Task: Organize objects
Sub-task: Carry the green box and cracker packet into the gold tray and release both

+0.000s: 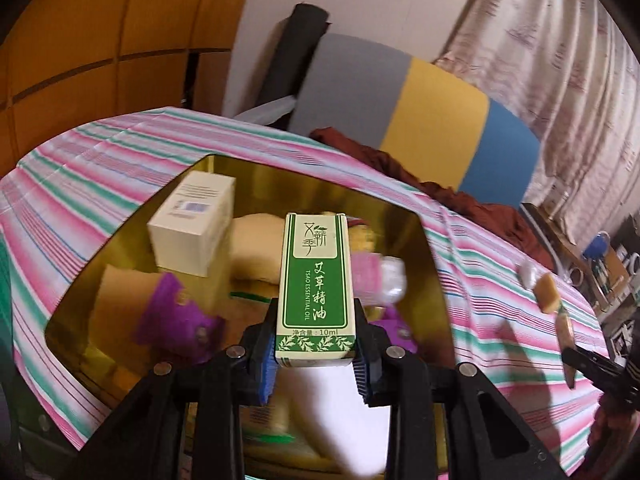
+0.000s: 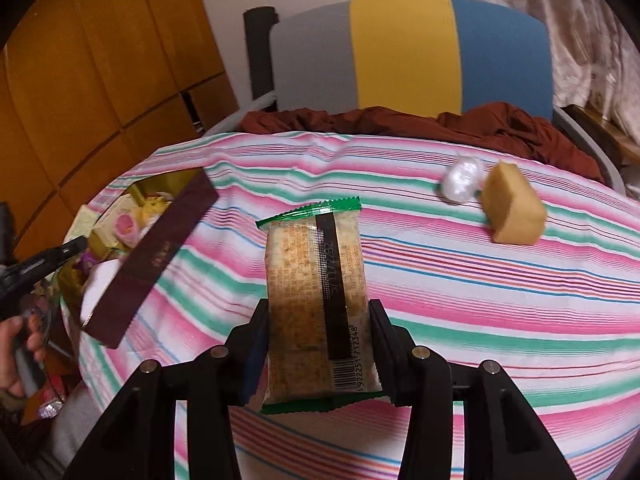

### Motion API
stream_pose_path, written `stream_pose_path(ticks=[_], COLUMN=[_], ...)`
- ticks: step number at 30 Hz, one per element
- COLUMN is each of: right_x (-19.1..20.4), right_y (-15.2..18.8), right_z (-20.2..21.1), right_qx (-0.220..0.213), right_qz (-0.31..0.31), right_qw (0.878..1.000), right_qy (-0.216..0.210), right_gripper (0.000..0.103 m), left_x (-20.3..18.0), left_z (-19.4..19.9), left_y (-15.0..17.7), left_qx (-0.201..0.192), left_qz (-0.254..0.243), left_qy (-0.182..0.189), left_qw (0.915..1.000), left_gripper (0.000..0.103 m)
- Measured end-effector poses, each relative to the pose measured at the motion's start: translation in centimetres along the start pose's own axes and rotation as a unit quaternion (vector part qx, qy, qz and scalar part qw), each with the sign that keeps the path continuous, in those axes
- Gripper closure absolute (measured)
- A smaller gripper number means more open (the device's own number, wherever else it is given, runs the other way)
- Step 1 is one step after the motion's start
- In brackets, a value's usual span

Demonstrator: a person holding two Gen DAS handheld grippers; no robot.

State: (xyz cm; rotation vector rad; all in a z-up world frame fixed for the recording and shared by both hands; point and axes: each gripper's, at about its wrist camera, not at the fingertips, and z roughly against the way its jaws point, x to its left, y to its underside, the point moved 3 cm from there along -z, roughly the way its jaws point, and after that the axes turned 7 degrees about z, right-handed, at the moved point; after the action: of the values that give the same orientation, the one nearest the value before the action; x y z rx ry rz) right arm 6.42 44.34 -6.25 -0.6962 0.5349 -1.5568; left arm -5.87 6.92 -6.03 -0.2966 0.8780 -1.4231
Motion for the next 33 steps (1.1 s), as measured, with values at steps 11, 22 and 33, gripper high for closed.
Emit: stream_pose_path(ticks=[11,22,33], right_x=[6.1,12.0,21.1], right_y=[-1.3,-5.2,-13.2], right_z=[0.5,-1.4,-9.4], right_qx=[-0.011,-0.010,0.027], right_qz=[0.010,0.052,0.186], right_qw=[0.998,0.994,0.978], right_qy=[-0.060,-0.092,-0.088], right_gripper=[0.056,0.056,0.056], left_x=[2.5,3.7,2.9], left_z=[-2.3,1.8,3.5], left_y=[0.4,1.7,3.5], left_qx=[0.047,-0.017,-0.016], left_qz=[0.031,0.047,0.033], left_qy=[-0.009,-0.003,0.020], left_qw=[0.9984,0.9988,0.9991], left_gripper=[0.065,0.047,0.047])
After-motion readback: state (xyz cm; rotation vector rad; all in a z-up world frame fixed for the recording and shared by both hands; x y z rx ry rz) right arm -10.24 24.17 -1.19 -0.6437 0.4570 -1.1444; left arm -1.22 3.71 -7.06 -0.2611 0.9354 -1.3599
